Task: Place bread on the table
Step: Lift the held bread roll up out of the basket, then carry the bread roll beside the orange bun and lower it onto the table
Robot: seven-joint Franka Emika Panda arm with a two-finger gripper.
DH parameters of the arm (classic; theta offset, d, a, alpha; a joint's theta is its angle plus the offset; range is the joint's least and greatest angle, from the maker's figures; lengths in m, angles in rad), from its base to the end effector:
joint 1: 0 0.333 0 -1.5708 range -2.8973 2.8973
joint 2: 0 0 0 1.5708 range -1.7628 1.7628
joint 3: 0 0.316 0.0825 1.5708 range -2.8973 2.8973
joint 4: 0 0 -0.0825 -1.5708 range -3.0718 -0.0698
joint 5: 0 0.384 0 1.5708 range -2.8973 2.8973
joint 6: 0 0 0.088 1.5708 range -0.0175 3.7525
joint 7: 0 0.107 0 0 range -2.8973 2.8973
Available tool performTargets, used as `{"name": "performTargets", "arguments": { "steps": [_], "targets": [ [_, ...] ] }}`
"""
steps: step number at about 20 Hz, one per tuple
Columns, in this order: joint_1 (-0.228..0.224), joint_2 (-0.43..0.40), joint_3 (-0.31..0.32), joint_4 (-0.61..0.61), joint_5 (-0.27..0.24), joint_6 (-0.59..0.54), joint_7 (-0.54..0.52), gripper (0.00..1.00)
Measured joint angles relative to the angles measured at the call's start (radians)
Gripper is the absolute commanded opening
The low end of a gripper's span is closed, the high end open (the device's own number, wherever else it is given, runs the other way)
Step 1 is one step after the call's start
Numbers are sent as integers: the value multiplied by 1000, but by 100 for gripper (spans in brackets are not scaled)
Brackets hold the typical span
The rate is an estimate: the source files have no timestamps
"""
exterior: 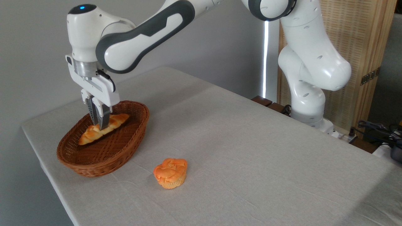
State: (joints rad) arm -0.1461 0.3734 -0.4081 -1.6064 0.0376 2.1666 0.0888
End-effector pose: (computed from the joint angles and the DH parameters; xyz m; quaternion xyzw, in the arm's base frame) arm 0.5969 -0.3274 0.4491 0.9454 -0.3027 0.0929 0.0777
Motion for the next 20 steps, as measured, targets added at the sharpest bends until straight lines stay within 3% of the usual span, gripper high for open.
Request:
{"name": "performTargets", "arguments": {
  "steps": [11, 16, 20],
  "targets": [
    [11, -70, 22, 0, 0, -40, 0, 25],
    [68, -157, 29, -1, 0, -157, 28, 25],
    [144, -250, 44, -46, -49, -247, 179, 25]
  ]
}}
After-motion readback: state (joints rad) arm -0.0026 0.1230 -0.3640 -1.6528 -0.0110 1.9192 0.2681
